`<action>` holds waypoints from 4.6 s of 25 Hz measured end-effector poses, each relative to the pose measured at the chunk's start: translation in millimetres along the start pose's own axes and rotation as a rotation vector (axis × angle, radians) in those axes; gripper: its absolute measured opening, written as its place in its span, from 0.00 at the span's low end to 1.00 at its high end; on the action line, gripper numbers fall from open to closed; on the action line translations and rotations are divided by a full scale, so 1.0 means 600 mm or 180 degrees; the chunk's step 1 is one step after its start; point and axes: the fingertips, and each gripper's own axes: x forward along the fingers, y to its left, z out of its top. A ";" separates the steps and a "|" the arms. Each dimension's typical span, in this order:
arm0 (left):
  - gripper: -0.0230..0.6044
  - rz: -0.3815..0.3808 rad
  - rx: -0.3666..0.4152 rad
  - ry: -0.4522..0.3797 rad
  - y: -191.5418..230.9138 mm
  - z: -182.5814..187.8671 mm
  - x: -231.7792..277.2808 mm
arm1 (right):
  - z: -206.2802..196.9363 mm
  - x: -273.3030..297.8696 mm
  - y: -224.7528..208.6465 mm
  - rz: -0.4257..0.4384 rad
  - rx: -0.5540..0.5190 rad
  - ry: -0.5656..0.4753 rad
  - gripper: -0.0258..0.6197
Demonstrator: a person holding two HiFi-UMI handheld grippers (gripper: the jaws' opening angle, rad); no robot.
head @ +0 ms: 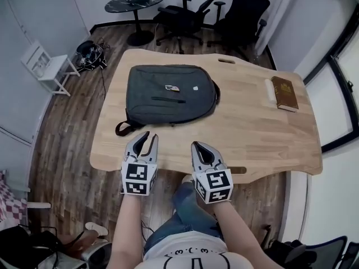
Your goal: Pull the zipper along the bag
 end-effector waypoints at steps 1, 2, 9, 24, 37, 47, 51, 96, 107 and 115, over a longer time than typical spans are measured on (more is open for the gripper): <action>0.18 -0.0057 -0.0001 0.0074 0.005 -0.009 0.019 | -0.004 0.019 -0.007 0.0009 0.0022 0.0050 0.12; 0.20 -0.0110 0.0001 0.0159 0.011 -0.018 0.037 | -0.008 0.037 -0.014 0.0032 0.0041 0.0101 0.12; 0.29 -0.0036 0.0160 0.0649 0.105 -0.068 0.128 | -0.027 0.155 -0.066 0.0191 0.0176 0.0421 0.12; 0.42 -0.0662 0.2249 0.1776 0.194 -0.167 0.181 | -0.085 0.246 -0.078 0.0170 0.0384 0.0950 0.12; 0.23 -0.1216 0.1910 0.2152 0.201 -0.186 0.198 | -0.181 0.289 -0.022 -0.0418 0.0210 0.1400 0.27; 0.22 -0.1409 0.1790 0.2192 0.198 -0.188 0.198 | -0.221 0.326 -0.032 -0.1657 -0.0013 0.1395 0.32; 0.22 -0.1419 0.1772 0.2179 0.198 -0.187 0.200 | -0.216 0.322 -0.036 -0.1944 0.0145 0.1333 0.17; 0.21 -0.1233 0.1851 0.2123 0.203 -0.197 0.206 | -0.210 0.282 -0.064 -0.0178 -0.0031 0.1796 0.13; 0.21 -0.1072 0.1736 0.2224 0.208 -0.199 0.206 | -0.207 0.255 -0.155 -0.0071 -0.0148 0.2078 0.14; 0.21 -0.0918 0.1584 0.2339 0.209 -0.201 0.208 | -0.203 0.246 -0.226 0.0015 -0.0407 0.2180 0.14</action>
